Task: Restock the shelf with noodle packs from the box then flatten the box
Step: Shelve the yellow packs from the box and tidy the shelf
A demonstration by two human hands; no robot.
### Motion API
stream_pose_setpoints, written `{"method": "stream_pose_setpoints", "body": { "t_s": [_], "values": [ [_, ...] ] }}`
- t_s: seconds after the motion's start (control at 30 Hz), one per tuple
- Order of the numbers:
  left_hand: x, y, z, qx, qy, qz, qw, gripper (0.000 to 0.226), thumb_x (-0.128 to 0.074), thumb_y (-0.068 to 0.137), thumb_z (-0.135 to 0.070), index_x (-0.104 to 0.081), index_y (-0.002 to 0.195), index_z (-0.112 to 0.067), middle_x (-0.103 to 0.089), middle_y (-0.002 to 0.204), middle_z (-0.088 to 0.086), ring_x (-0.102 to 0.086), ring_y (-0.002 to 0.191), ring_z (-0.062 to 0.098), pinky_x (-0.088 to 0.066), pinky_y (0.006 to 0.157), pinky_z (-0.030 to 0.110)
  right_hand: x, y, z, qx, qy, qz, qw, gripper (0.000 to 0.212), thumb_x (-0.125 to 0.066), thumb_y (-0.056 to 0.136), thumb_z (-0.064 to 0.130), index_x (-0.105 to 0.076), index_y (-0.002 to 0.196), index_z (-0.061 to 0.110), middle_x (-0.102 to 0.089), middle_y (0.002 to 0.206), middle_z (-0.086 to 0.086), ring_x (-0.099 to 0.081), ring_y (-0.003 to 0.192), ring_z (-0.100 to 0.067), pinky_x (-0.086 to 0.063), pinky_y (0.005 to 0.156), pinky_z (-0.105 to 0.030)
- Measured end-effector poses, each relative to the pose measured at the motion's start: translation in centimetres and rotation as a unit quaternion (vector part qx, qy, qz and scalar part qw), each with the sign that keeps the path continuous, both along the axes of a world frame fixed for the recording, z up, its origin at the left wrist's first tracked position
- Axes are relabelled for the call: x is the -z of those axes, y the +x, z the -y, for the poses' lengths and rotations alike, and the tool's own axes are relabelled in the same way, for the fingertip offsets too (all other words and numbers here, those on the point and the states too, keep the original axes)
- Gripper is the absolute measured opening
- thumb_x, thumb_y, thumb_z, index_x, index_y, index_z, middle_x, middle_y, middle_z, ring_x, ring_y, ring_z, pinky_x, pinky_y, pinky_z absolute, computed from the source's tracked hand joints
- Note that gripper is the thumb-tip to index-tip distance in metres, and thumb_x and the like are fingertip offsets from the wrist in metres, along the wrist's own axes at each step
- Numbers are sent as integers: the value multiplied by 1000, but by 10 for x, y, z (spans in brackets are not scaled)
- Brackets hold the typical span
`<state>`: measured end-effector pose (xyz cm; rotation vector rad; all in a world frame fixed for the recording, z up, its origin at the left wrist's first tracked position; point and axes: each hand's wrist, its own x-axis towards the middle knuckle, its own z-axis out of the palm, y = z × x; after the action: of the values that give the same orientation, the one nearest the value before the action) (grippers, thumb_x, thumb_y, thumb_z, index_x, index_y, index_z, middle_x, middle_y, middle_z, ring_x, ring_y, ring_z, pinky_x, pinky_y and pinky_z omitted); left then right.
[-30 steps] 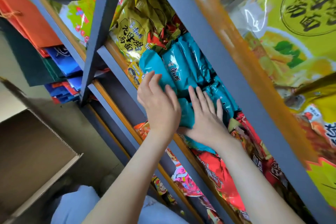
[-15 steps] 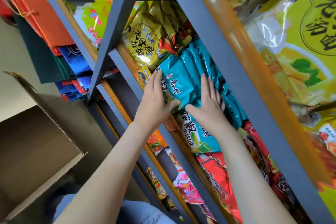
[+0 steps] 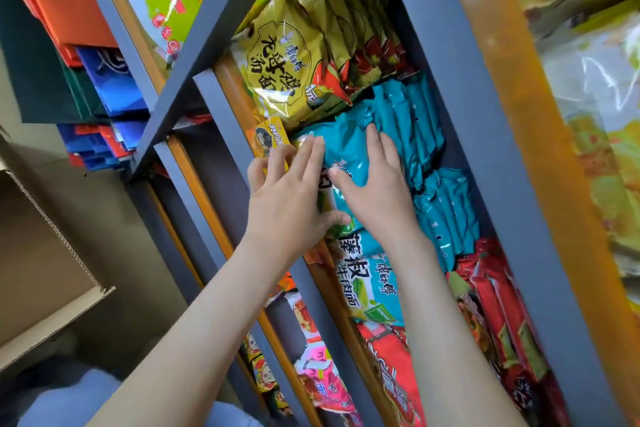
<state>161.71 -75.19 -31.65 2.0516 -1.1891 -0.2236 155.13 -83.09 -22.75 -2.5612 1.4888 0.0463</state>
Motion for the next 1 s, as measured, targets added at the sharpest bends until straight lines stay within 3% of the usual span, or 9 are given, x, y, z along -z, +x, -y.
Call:
{"method": "stream_pose_setpoints", "body": {
  "t_s": [0.13,0.2,0.3,0.43,0.5,0.6,0.67,0.83,1.0],
  "values": [
    [-1,-11,-3,0,-1,-6,1000,101,-46,64,-79,-52,133,-6,-54,136,5,-52,120,30,-22,96,41,-5,-9,-4,7,20,-16,1000,83,-58,89,41,-6,152,27,-1,159,8,-8,145,-13,-15,115,-31],
    [0,-10,0,0,-4,-6,1000,101,-54,63,-78,-52,133,-4,-55,136,7,-52,121,31,-23,98,41,-7,-5,-3,15,42,-8,999,83,-58,88,43,-6,151,31,0,158,11,-7,145,-11,-14,114,-29],
    [-1,-10,1,-8,-8,-34,999,104,-65,59,-71,-49,134,-1,-53,137,11,-52,122,31,-24,99,39,-11,-1,2,36,74,67,994,70,-52,91,47,-16,149,34,-8,158,13,-10,144,-6,-12,109,-22],
    [-6,-13,-1,-6,-76,-78,994,91,-65,72,-50,-33,144,-2,-35,149,14,-36,131,29,-20,105,40,-19,-3,17,64,26,148,987,47,-37,100,34,-32,146,27,-24,154,8,-22,140,-6,-13,103,-12],
    [-15,-10,-4,30,-136,-122,983,80,-57,74,-31,-31,145,-6,-27,153,12,-27,135,27,-16,109,39,-22,-5,31,73,22,133,988,45,-36,102,25,-33,146,25,-25,154,7,-22,140,-6,-12,106,-12],
    [-30,-8,0,48,-186,-146,971,67,-46,81,-32,-36,143,-11,-24,153,10,-25,137,24,-14,110,37,-22,-5,45,57,49,93,993,48,-37,102,21,-27,148,25,-18,157,7,-14,143,-6,-6,114,-20],
    [-33,-13,9,41,-180,-127,975,61,-42,88,-39,-37,144,-14,-22,155,11,-25,137,26,-17,110,40,-22,-3,47,55,78,85,992,50,-34,102,23,-20,150,26,-10,158,7,-9,143,-5,-3,110,-17],
    [-36,-31,33,2,-156,-91,983,64,-41,89,-45,-39,144,-12,-21,156,15,-12,144,28,-9,116,46,-17,-10,49,94,110,68,987,52,-24,103,39,-3,150,33,0,160,6,-1,146,-10,-2,116,-32],
    [-39,-53,49,-28,-144,-93,985,55,-42,88,-38,-51,136,-14,-33,151,15,-11,144,30,-10,116,53,-21,-19,52,101,94,30,990,49,-25,104,31,-13,151,24,-7,159,4,-7,145,-11,-3,114,-25]
  ]
}}
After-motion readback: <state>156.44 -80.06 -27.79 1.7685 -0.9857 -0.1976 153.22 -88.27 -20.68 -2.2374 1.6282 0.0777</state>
